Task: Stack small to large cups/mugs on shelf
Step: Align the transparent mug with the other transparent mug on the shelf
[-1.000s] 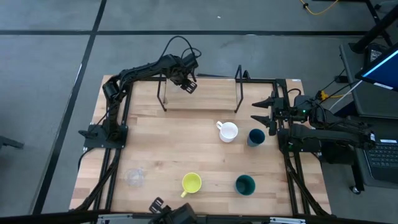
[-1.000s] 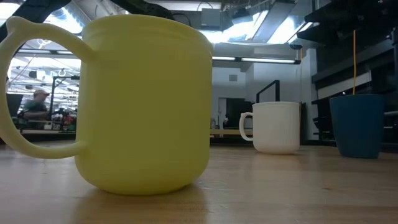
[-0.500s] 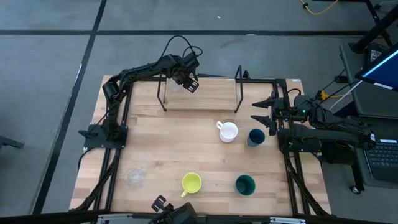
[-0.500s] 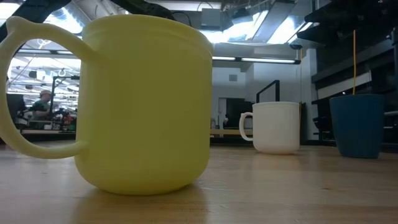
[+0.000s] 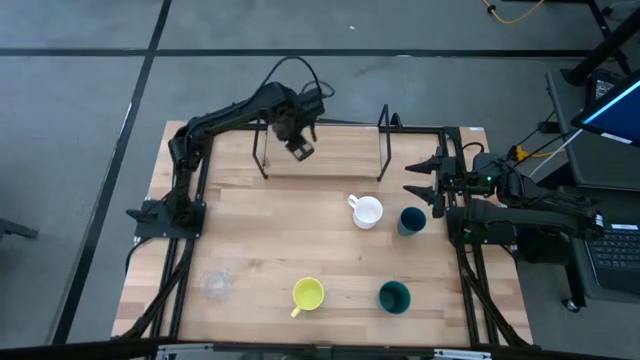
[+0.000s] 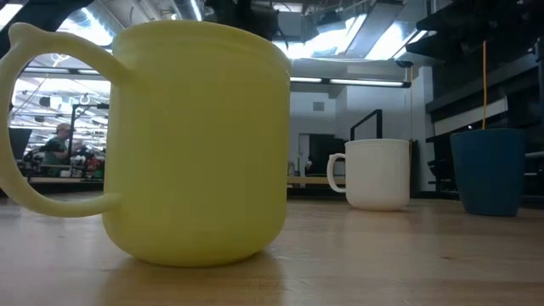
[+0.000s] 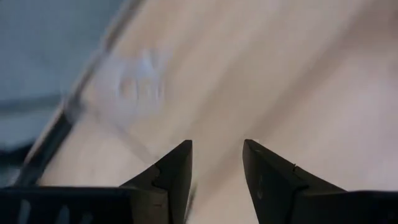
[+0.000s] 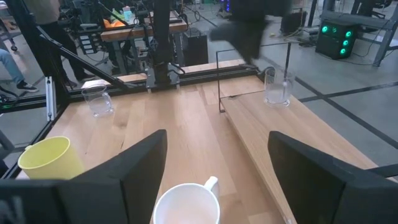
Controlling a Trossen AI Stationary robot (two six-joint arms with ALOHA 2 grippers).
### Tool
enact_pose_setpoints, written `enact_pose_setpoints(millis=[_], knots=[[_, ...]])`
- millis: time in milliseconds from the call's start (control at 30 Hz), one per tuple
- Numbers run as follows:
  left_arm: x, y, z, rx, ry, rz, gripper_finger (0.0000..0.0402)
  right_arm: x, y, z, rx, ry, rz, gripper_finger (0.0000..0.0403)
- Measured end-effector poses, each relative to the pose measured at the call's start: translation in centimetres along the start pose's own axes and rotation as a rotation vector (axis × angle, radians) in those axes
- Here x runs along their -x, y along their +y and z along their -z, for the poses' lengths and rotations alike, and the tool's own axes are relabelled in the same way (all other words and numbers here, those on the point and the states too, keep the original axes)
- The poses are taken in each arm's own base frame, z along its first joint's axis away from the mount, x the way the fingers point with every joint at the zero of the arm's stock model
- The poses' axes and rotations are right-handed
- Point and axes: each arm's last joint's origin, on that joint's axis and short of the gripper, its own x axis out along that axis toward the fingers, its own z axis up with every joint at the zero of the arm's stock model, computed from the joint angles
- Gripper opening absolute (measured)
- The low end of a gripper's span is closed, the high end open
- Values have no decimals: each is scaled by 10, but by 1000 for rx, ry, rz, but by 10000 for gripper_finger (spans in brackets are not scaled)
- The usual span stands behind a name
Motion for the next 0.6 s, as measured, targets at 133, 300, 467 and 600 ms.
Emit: enact_pose_setpoints(millis=[133,300,467,600], knots=[[10,-19,14,-45,50,39,137,0,0,0,-1,0,-1,282],[27,-36,35,-65,51,103,137,0,2,0,-24,6,-67,282],[47,-49,66,11,11,58,137,0,3,0,-35,7,-109,282],[53,-59,93,113,18,62,137,0,4,0,-57,13,-151,282]])
